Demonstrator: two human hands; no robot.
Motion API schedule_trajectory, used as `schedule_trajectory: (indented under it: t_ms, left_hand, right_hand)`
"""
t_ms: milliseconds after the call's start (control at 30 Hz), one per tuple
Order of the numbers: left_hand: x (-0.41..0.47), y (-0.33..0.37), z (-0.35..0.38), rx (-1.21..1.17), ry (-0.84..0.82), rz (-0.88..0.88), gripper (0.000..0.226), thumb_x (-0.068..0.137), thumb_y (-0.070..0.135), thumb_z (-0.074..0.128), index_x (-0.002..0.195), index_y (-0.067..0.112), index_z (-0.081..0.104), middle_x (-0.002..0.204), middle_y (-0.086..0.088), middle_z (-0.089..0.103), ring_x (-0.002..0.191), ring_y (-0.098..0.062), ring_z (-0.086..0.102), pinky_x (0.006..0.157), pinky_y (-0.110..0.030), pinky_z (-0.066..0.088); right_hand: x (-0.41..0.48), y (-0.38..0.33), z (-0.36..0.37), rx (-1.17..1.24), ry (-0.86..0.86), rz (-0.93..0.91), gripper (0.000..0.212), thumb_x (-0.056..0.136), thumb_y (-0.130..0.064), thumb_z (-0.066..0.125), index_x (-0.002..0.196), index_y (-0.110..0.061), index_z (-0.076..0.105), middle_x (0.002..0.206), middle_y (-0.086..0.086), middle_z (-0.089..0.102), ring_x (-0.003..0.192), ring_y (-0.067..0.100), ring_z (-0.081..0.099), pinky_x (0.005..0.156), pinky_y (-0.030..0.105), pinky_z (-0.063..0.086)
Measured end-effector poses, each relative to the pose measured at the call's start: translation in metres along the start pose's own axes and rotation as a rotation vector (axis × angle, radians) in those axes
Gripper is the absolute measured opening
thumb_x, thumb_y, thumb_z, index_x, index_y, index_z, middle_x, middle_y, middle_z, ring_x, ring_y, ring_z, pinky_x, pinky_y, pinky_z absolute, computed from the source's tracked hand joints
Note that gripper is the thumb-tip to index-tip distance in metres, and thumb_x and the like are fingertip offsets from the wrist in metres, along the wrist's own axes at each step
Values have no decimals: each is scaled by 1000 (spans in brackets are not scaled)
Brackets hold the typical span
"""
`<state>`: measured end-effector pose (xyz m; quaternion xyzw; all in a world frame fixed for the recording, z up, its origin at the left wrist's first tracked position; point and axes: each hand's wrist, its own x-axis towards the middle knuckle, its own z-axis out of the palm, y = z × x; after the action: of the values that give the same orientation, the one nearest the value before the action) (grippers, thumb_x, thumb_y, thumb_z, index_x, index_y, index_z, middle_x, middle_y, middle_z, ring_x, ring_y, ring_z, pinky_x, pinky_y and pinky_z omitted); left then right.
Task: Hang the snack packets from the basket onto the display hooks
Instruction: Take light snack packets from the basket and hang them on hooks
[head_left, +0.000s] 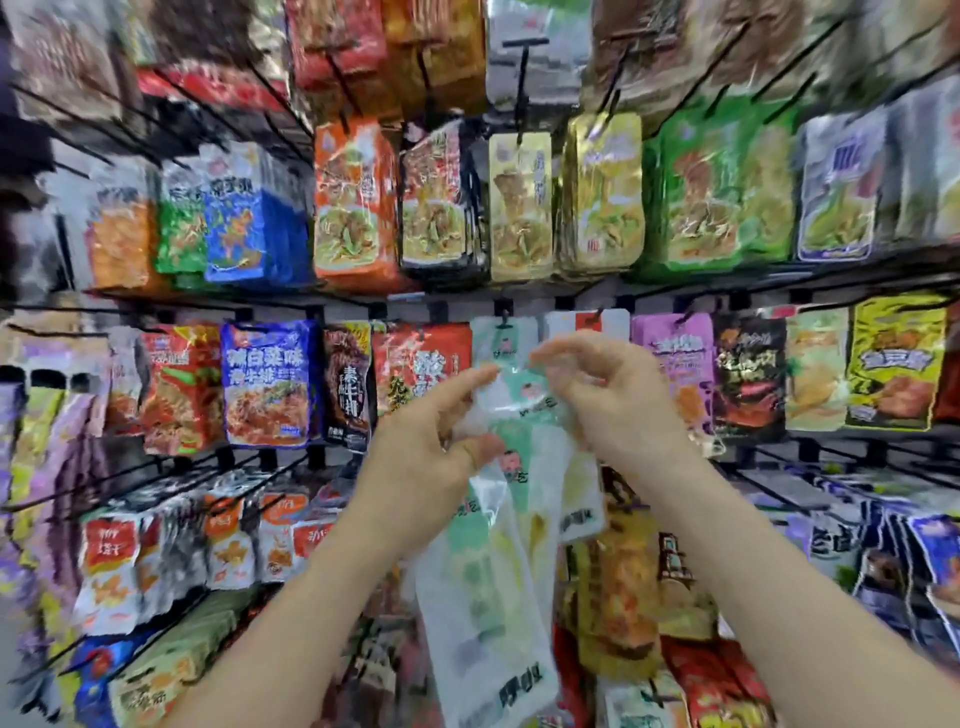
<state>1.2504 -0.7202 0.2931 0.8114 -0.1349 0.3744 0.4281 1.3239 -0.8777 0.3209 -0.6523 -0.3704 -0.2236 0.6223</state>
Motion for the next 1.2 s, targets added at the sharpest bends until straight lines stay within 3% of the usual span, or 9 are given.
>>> schedule_trajectory:
  t_ms: [33,67,367,433,633,900,1000,1100,1200]
  left_hand:
    - [10,-1,0,18,2,-1,54,86,4,68,128,35,54,86,37,43,58,4,16,46,-28,33]
    - [19,-1,-1,48,5,-2,54,86,4,67,127,36,54,46,22,54,48,2,20,41,-23,30]
    - [76,-14,-6,352,-42,-99,64,85,19,71,134,51,45,80,-9,63,66,-30,56,59,-29,43]
    - [83,-18,-5,393,-95,-135,68,86,24,70,138,54,38,96,-12,66,72,-26,60,59,-29,42]
    - [97,-30,-1,378,-224,-157,81,84,24,71,145,48,25,62,2,52,56,-17,50,59,-43,52]
    - [105,-40,8,324,-335,-214,91,84,24,72,150,42,11,89,-13,61,61,-15,51,58,-29,45]
    - [105,-43,15,288,-291,-263,92,84,23,72,150,42,11,117,-30,58,61,-12,57,57,-25,44]
    - [105,-45,22,290,-279,-296,91,86,20,71,151,40,12,107,-22,65,56,-12,55,52,-22,43]
    - [109,-53,29,295,-272,-329,92,84,21,71,152,38,12,132,-16,57,93,-21,67,59,-19,45]
  right_hand:
    - [11,3,0,10,6,-3,30,93,-1,57,81,-26,69,68,-6,66,35,6,39,38,18,34]
    - [22,6,1,26,7,6,32,92,-1,58,78,-27,70,63,-13,66,36,3,41,38,18,35]
    - [74,23,17,58,35,179,22,86,-5,67,102,-19,73,76,-4,64,34,2,47,40,16,41]
    - [77,27,19,42,41,210,23,86,-6,68,106,-17,73,81,-10,65,37,5,55,43,18,47]
    - [78,35,29,-70,68,232,26,87,-8,69,108,-22,71,79,-15,64,41,11,59,49,26,54]
    - [88,38,25,-352,-50,210,32,90,-11,64,106,-38,63,69,-10,59,47,15,59,47,30,52]
    - [90,48,20,-613,-142,98,45,89,-14,62,129,-34,57,62,-15,45,61,18,58,48,24,41]
    - [95,56,14,-778,-240,37,56,91,-21,60,141,-40,43,74,-4,58,80,22,58,60,27,37]
    - [101,61,9,-894,-295,11,56,94,-25,55,144,-42,36,108,8,66,104,30,60,71,32,43]
